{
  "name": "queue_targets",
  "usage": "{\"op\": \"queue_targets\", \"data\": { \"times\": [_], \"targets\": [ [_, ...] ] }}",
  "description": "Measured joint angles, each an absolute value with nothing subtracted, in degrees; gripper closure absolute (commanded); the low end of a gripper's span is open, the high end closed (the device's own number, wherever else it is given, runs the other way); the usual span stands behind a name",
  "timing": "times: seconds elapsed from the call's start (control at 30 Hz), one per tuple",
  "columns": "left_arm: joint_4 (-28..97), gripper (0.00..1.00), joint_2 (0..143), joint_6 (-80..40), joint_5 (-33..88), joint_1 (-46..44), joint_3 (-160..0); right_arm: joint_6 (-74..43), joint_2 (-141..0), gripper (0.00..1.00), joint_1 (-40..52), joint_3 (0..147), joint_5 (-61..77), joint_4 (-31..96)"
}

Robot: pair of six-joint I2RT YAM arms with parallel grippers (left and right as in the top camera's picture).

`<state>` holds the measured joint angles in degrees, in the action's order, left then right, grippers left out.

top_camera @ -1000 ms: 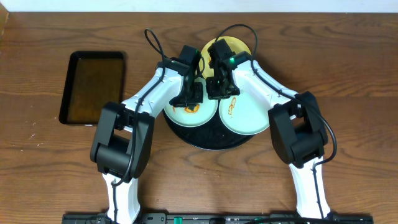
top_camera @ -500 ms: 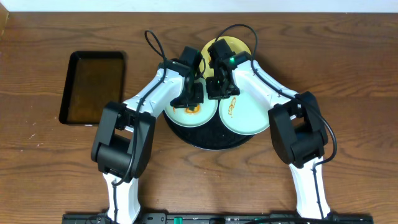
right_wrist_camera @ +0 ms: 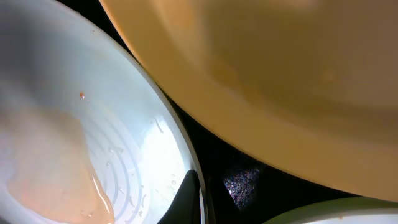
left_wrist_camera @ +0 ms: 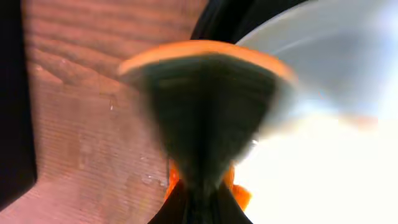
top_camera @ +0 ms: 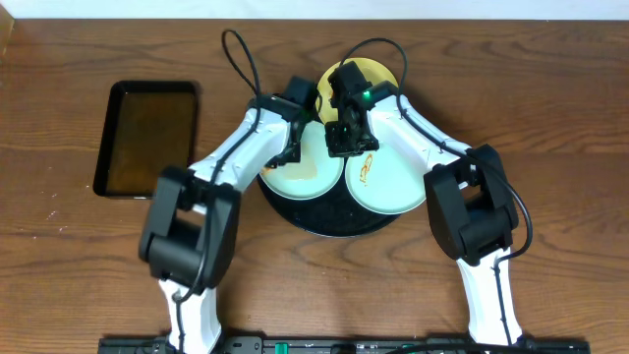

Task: Clean dirty plates on tray and stack at the side
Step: 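Scrub the left green plate with the sponge in the left gripper, then continue scrubbing the left green plate's sauce with the left gripper sponge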

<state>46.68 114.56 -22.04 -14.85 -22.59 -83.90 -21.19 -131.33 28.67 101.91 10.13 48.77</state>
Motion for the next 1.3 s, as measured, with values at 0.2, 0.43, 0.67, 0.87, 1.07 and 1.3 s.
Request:
{"op": "queue_targets", "data": {
  "times": [0.2,0.43,0.67,0.87,1.07,1.3],
  "targets": [
    [42.7,0.92,111.5,-22.1,-3.3,-22.4,-83.9,-21.2,-131.3,0.99,28.7,101.9,10.2,48.8],
    [37.5,0.92,114.3,-22.1,5.2,-22.5,-83.8,-21.2,-131.3,0.99,28.6,101.9,10.3,48.8],
    [35.4,0.93,118.9,-22.6,7.1,-22.4,-83.8,-21.2,-131.3,0.99,28.6,101.9,10.3,48.8],
    [37.9,0.93,118.9,-22.5,-1.7,-22.9,-83.9,-21.2,-131.3,0.99,28.6,101.9,10.3,48.8],
    [43.7,0.93,119.3,-22.5,-22.8,-23.2,-83.9,-21.2,-131.3,0.99,28.6,101.9,10.7,48.6],
    [45.2,0.93,119.2,-22.5,-27.4,-23.9,-83.9,-21.2,-131.4,0.99,28.7,101.9,11.6,48.3]
  ]
}}
